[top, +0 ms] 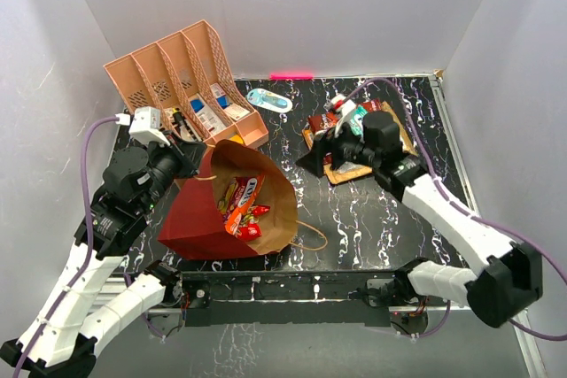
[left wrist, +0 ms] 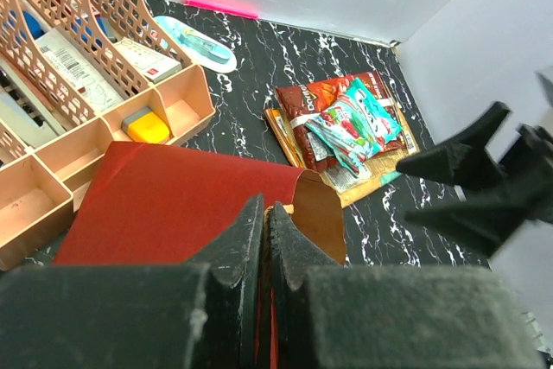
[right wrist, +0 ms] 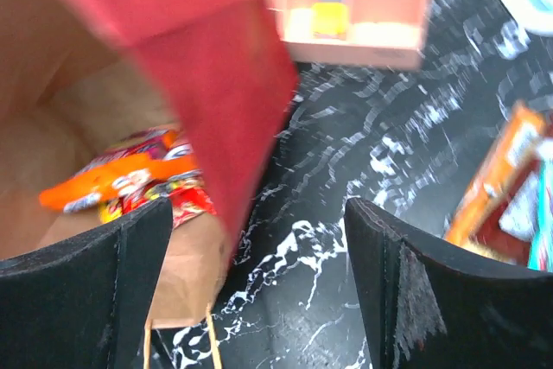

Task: Take the snacks out of the paper bag
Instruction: Take out the snack from the paper bag.

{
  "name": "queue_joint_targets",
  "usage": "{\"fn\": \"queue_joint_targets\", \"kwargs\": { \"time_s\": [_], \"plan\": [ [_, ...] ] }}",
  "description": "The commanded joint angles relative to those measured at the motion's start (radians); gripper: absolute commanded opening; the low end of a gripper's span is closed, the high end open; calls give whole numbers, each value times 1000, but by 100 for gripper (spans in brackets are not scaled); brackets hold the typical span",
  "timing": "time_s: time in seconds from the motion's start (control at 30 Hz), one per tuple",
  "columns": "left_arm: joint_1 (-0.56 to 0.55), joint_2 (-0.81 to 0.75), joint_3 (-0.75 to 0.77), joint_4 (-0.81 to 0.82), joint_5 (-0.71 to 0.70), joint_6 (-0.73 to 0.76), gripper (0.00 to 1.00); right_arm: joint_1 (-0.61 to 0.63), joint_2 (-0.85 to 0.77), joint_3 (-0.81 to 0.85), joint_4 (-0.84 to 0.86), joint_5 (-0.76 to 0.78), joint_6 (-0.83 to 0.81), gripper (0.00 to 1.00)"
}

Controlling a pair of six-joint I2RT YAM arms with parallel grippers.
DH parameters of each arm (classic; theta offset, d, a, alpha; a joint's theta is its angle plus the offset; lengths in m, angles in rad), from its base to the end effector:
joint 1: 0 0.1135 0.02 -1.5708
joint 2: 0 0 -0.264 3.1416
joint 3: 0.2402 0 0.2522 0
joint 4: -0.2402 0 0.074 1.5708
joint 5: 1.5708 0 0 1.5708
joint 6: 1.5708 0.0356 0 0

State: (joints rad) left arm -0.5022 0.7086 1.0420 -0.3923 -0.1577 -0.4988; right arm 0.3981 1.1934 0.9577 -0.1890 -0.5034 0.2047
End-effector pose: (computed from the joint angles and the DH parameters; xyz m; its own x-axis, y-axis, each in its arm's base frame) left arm 0.1257 -0.0627 0.4157 -0.2070 -0.4253 -0.8811 0.2721 0.8400 -0.4694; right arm 0.2429 0.1208 0.3167 -0.5233 -0.0269 -0.8517 -0.6520 0.6562 0.3798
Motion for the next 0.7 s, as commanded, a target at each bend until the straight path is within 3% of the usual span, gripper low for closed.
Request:
{"fn": "queue_joint_targets", "kwargs": {
  "time_s": [0.0, 0.1, 0.13, 0.2, 0.3, 0.43, 0.67],
  "plan": [
    [-1, 3, 14, 9, 10, 2, 0, 229, -113, 18, 33, 9, -399, 83],
    [0, 6, 13, 11, 16, 3, 0, 403, -162, -39, -74, -134, -934, 85],
    [1, 6, 13, 9, 16, 4, 0, 452, -166, -49, -97, -120, -1070, 87],
    [-1, 4, 12, 9, 11, 5, 0, 514, -124, -35, -71, -46, -1160, 93],
    [0, 2, 13, 10, 5, 9, 0, 546, 1, 70, -169, -67, -1356, 89],
    [0, -1, 18, 9, 3, 11, 0, 554, 142, 141, -167, 20, -1525, 82],
    [1, -17, 15, 9, 0, 15, 0, 553, 359, 239, -191, 118, -1729, 73]
  ]
}}
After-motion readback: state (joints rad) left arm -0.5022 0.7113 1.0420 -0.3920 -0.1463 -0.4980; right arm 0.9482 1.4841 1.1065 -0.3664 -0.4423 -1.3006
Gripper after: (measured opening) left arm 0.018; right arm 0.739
